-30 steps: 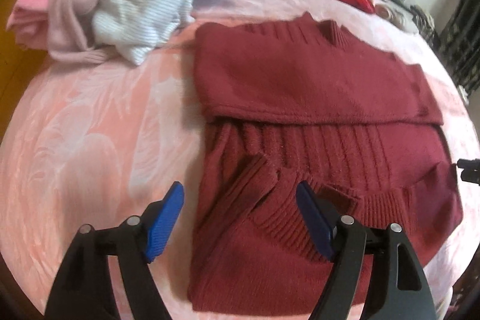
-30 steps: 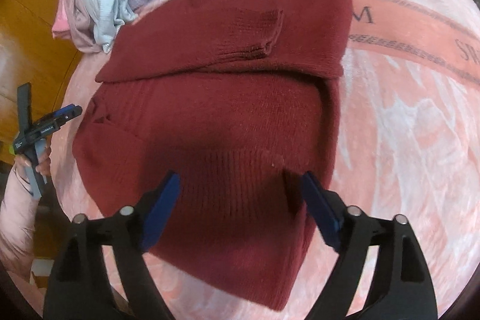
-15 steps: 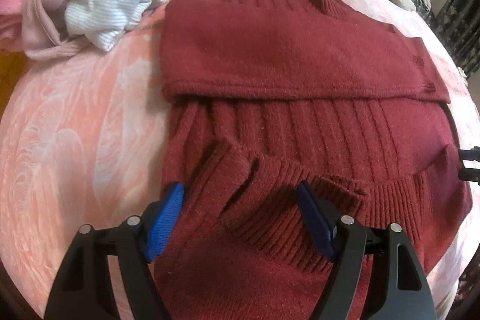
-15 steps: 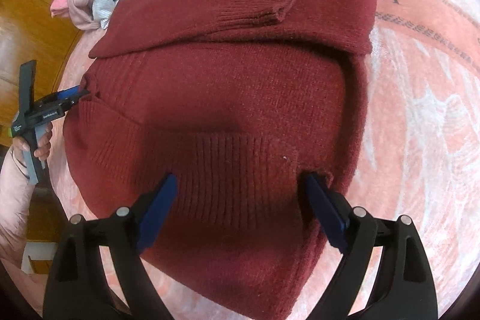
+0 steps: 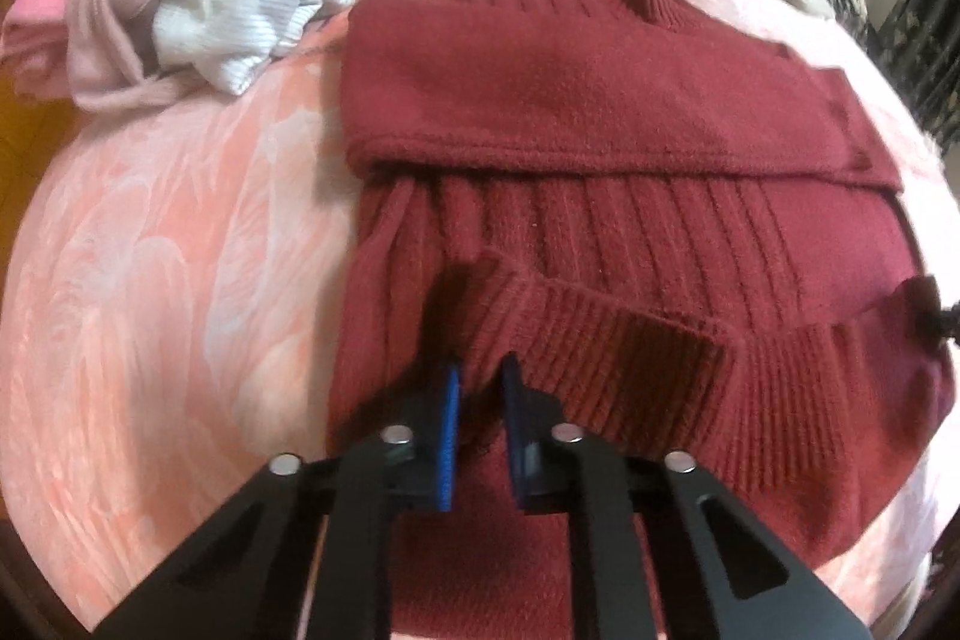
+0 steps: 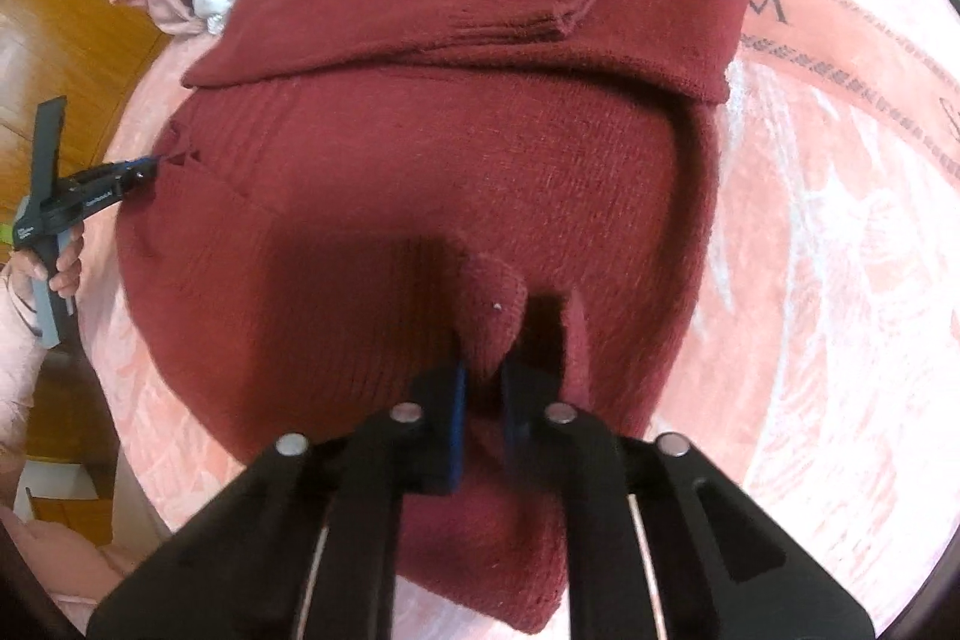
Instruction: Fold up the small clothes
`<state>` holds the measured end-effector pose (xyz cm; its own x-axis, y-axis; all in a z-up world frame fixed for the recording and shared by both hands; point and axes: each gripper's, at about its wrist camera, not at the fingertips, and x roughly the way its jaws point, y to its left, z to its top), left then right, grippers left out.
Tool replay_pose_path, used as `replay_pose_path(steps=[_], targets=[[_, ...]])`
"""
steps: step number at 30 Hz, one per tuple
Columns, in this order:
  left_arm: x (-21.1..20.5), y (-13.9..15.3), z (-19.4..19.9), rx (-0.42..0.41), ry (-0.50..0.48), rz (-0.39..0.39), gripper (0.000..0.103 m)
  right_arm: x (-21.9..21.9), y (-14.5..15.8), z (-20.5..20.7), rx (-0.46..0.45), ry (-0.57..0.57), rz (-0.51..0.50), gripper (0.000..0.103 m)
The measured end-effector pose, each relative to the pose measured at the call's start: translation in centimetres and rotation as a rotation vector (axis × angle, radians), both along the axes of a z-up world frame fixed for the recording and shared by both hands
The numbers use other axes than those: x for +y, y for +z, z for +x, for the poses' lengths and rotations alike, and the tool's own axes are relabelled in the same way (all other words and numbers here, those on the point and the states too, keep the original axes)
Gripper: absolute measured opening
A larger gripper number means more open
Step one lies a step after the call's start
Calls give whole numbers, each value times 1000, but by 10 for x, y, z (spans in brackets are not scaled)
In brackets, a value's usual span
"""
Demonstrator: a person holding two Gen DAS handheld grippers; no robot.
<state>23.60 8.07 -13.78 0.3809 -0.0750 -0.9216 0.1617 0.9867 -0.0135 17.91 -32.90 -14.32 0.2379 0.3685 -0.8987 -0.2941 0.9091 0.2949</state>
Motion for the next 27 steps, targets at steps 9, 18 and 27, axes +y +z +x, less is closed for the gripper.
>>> replay_pose_path(steps=[9,18,27], targets=[[23,30,-34,-86,28,-76,10,-26,35,-23,-74,-52,149,5],[29,0,-28,-31,68,-68,10,-24,-2,-8,36,-97,126,5],[10,-8,-9,0,28,-40,46,-12,-12,9,88,-80,144,46]])
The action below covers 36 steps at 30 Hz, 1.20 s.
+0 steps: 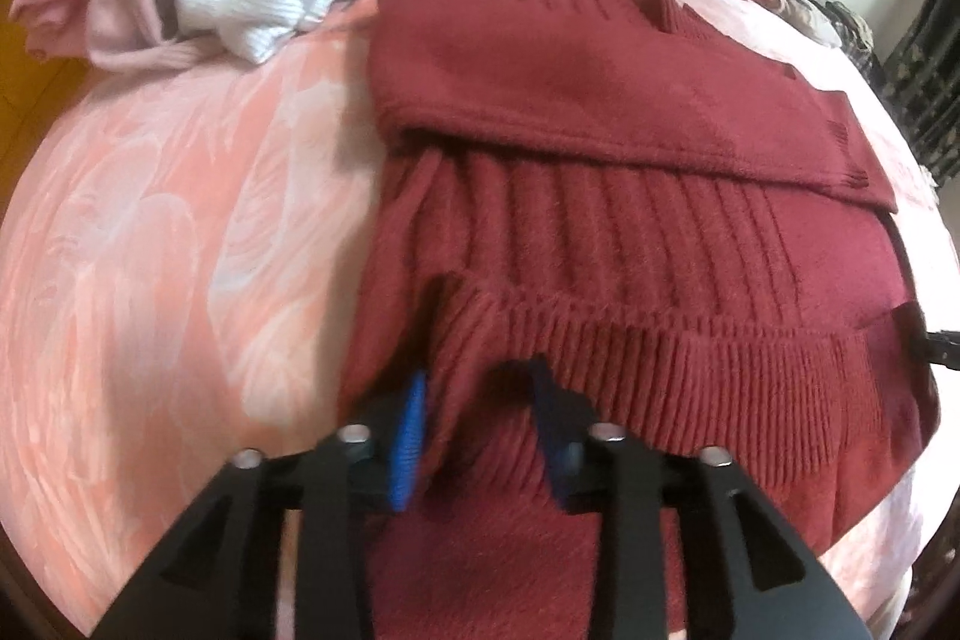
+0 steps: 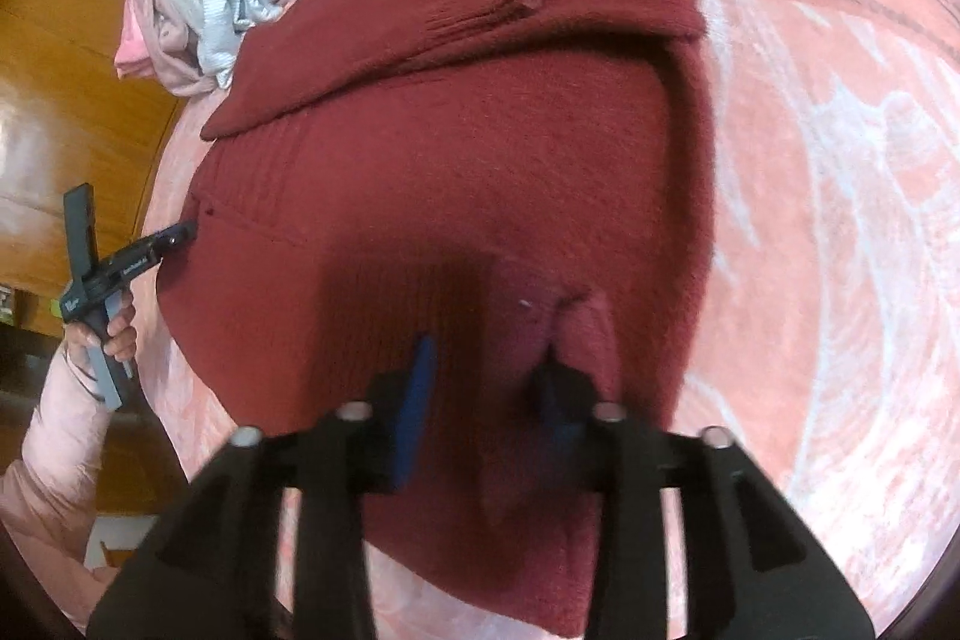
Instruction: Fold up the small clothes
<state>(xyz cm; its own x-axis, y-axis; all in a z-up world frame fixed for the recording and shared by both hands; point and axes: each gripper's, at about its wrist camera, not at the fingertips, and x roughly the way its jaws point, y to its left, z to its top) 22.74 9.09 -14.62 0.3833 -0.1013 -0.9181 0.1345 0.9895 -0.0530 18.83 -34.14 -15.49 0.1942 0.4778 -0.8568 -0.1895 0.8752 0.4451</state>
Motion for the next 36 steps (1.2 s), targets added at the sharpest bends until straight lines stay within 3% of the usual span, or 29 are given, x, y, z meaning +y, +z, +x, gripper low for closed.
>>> replay_pose_path(steps=[1,3,5,7,9,10,13,19,26,36], targets=[[-4,-1,1,6,-13,1,51,4,0,1,-4,9,-17,47],[-12,-3,2,5,-29,30,50,9,1,-2,-22,37,-66,46],[-17,-5,1,-6,-43,61,44,11,2,-4,-38,47,-97,35],[-16,-4,-2,-17,-42,69,23,6,3,-8,-31,52,-68,7],[-13,1,-5,-23,-44,51,8,0,8,-12,-52,46,-40,7],[-9,5,-8,-36,-39,52,7,-2,12,-14,-63,44,-26,7],[-2,21,-14,-84,-26,26,6,-15,29,-17,-110,15,71,6],[6,60,-14,-196,-7,-32,6,-32,62,-12,-185,-31,164,6],[0,85,2,-280,9,-59,6,-31,88,3,-247,-44,161,5],[11,103,81,-335,133,-87,6,-56,109,89,-265,-196,184,5]])
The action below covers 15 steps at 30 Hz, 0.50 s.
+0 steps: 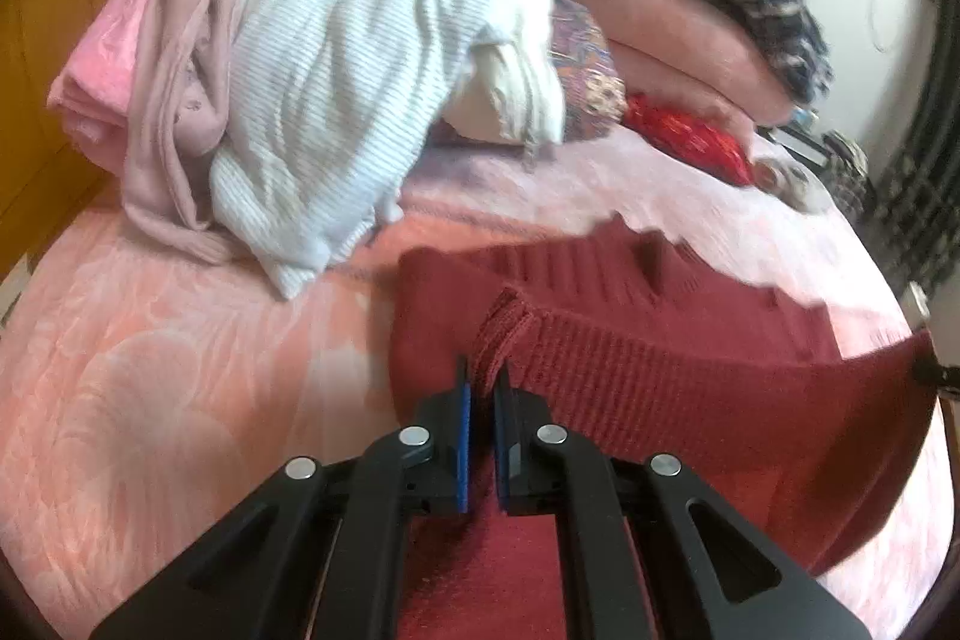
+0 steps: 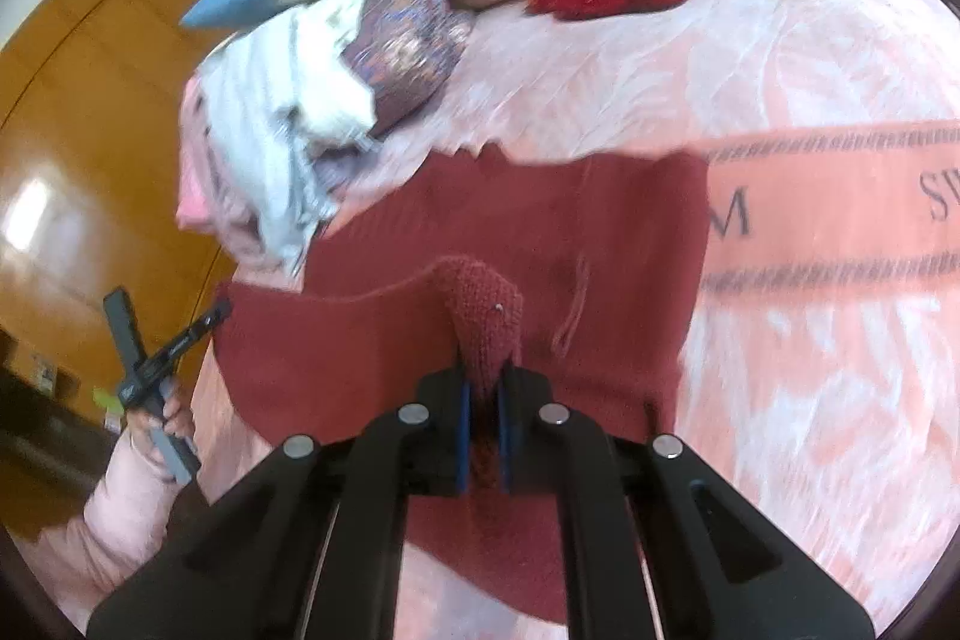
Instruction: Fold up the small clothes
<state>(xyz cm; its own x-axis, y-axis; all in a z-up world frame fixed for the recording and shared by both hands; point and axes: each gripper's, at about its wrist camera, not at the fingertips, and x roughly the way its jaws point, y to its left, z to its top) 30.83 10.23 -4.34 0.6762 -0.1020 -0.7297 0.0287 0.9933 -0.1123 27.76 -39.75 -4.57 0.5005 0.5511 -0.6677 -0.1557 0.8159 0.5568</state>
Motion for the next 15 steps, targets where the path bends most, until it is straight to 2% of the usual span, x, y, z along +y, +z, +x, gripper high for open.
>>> replay_pose_path(steps=[5,8,15], targets=[[2,-8,48,5,65,31,6,-4,-7,53,26,-54,-17,5],[3,-13,74,24,96,17,6,-1,-13,81,40,-74,-52,5],[-9,-32,115,6,143,81,6,-3,-39,122,84,-143,-94,5]])
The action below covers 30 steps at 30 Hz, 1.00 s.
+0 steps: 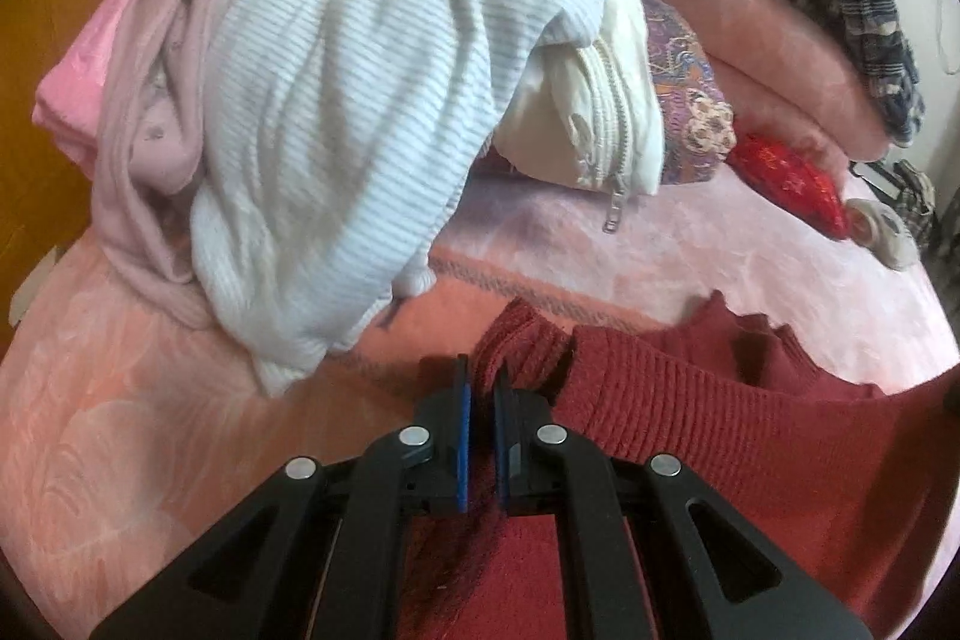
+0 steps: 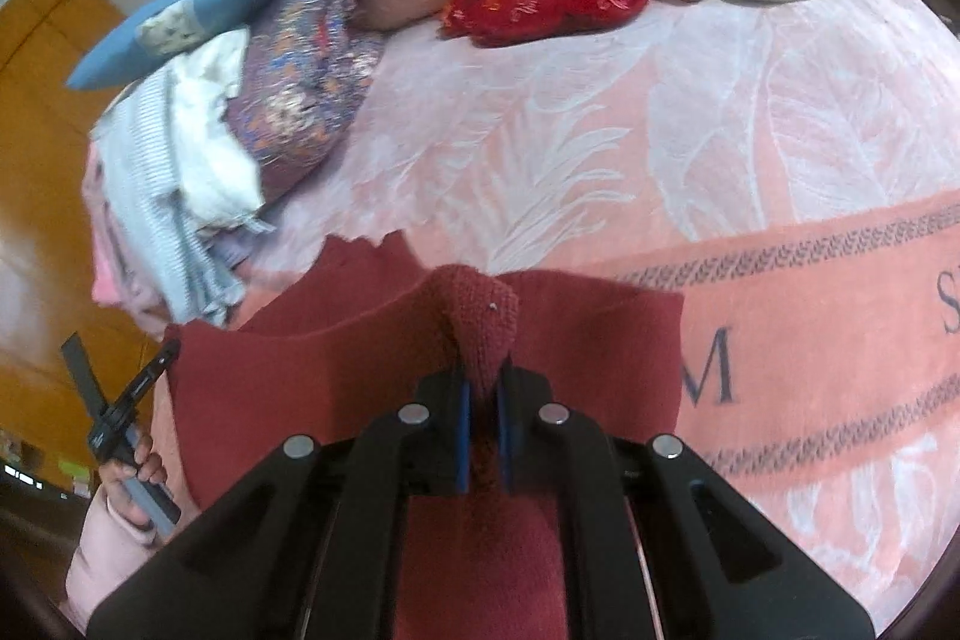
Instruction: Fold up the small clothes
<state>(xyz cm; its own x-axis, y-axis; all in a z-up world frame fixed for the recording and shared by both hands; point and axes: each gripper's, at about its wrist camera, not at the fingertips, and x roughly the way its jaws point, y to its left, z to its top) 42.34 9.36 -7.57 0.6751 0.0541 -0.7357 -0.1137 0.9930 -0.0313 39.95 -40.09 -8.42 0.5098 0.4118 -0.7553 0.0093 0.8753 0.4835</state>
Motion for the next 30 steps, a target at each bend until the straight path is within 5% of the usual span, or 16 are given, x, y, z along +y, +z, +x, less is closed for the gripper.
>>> replay_pose_path(steps=[3,7,11,15,16,18,22,29,30], targets=[[-5,-18,13,43,8,53,6,-3,-22,12,53,-33,-21,5],[-11,-61,32,208,0,124,6,-3,-58,20,138,-65,-50,6],[-20,-72,31,225,-37,181,7,-3,-69,15,149,-76,-47,10],[-13,-59,21,230,-61,112,25,-4,-52,0,130,-40,-67,30],[-8,-54,15,227,-64,92,33,-5,-47,-7,126,-27,-72,44],[0,-43,0,215,-85,54,39,-9,-37,-29,107,12,-60,55],[16,-39,-43,234,-119,10,48,-11,-34,-79,124,109,-52,55],[20,-53,-116,233,-128,40,51,-9,-65,-146,195,174,-51,62],[17,-56,-119,235,-129,49,51,-9,-70,-152,203,175,-36,55]])
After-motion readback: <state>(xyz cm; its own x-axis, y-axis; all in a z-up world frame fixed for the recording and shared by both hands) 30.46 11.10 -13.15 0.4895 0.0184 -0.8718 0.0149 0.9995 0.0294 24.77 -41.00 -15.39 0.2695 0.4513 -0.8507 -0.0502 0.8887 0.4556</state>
